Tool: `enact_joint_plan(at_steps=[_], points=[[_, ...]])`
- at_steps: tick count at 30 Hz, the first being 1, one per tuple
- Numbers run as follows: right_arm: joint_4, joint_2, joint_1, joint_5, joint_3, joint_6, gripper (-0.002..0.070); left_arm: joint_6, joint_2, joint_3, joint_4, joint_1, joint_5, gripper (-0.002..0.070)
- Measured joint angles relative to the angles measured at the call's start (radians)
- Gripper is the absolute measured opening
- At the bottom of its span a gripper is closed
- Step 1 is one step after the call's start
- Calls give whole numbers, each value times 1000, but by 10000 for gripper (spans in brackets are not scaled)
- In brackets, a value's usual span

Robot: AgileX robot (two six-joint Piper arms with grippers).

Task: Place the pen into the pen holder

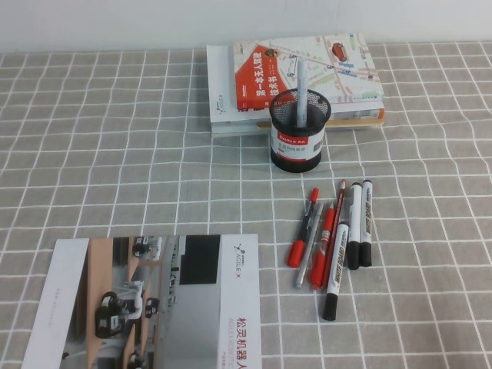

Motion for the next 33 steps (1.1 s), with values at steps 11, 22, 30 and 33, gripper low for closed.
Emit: enact_joint_plan(at_steps=[11,22,30,33], points=[[-86,-120,-165,224,31,159,-13,0,0,0,0,0,0,-3],[-144,-120,-173,269,32,158,-13,0,0,0,0,0,0,-3],[-150,-120,-173,269,32,140,-13,0,0,0,0,0,0,-3],[-150,-120,-173,269,32,140,-12,0,0,0,0,0,0,-3]])
